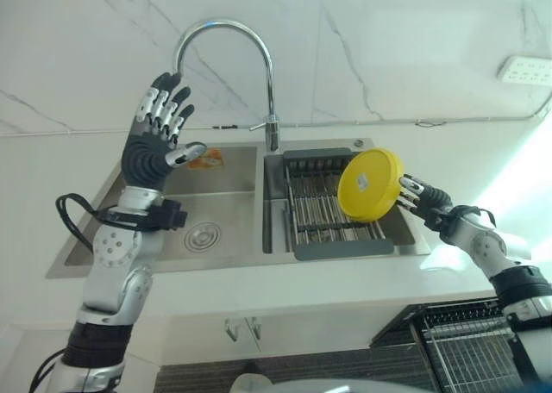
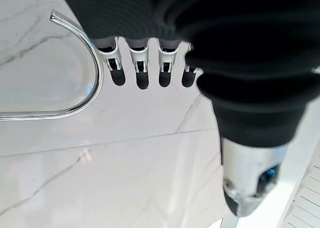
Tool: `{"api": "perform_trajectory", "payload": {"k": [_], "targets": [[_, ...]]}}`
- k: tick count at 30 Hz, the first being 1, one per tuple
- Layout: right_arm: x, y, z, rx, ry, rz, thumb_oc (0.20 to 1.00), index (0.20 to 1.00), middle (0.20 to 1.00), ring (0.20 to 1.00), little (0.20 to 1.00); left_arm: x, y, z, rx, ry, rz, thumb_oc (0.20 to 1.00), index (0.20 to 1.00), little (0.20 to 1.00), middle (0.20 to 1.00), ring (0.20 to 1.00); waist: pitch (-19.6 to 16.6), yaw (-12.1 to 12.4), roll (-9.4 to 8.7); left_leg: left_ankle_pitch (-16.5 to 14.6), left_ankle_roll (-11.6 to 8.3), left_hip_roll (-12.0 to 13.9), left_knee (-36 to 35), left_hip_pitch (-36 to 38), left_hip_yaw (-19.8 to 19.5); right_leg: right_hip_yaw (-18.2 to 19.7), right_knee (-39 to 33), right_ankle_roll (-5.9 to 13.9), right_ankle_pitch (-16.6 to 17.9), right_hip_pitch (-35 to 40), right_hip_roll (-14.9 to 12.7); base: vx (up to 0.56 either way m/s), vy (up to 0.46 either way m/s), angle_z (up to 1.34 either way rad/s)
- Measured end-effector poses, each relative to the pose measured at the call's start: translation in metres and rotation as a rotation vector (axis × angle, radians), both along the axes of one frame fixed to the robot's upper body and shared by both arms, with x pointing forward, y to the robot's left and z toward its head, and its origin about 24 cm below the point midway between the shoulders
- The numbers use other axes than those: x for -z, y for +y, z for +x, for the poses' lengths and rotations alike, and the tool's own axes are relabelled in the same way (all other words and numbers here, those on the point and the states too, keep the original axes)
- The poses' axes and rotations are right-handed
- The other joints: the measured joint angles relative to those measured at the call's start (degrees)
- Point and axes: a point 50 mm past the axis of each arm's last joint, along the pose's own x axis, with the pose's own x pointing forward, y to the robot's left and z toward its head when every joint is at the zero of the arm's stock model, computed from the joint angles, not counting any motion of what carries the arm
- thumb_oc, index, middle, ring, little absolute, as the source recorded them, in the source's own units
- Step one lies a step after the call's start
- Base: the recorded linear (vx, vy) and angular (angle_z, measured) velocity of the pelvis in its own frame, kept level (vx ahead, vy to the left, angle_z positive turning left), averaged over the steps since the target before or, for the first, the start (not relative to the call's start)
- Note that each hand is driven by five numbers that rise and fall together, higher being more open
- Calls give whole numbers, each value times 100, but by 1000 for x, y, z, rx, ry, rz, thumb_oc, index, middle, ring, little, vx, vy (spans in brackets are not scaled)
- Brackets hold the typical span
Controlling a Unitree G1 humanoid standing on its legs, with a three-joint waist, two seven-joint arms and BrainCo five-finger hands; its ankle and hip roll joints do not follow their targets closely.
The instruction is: Place the dishes in the dishwasher.
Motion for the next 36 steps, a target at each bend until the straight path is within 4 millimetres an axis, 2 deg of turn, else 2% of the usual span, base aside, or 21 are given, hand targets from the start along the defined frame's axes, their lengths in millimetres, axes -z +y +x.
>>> {"api": "perform_trajectory", "payload": {"k": [14,23,25,29,36], "targets": [[-1,4,6,-12,16,-17,1000,1000,1000,1000,1000,4,3,2,-12,23,-2,1000,1000,1000,1000,1000,1,64,-2,6,-1,-1,0,4,-8,-6,-1,1,0,7,1,0,0,0],[2,-4,10,24,43,-34,1000,1000,1000,1000,1000,5,3,2,-19,28,-6,1000,1000,1000,1000,1000,10,176,-15,7,-1,-10,0,7,-36,-36,-2,23,-17,33,-2,13,3,1],[8,-10,8,39,72,-50,1000,1000,1000,1000,1000,6,3,3,-21,37,-6,1000,1000,1000,1000,1000,37,173,-47,9,-4,-20,0,18,-122,-121,-2,29,-47,103,-3,27,-1,16],[4,-16,18,58,98,-88,1000,1000,1000,1000,1000,8,4,4,-25,51,-6,1000,1000,1000,1000,1000,52,227,-57,14,-13,-39,10,4,-170,-167,-1,43,-65,125,-8,14,-1,8],[2,-16,18,41,92,-102,1000,1000,1000,1000,1000,10,3,5,-21,68,-4,1000,1000,1000,1000,1000,117,306,-21,26,-33,-83,12,74,-177,-183,-1,65,-82,201,-48,0,0,0]]}}
